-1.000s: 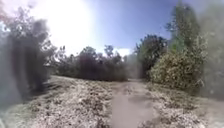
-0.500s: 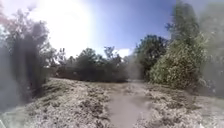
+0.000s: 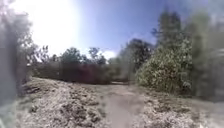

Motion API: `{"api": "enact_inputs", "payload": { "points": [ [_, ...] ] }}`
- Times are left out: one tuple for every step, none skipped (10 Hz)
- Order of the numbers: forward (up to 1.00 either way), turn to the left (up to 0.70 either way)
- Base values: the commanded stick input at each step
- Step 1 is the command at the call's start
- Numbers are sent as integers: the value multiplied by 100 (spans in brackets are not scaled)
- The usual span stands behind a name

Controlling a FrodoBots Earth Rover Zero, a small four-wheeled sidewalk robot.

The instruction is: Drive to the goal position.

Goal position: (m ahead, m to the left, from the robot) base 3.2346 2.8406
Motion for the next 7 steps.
{"api": "enact_inputs", "payload": {
  "points": [
    [30,-2],
    [30,0],
    [30,0],
    [30,0],
    [30,0],
    [30,0],
    [30,0]
  ]
}}
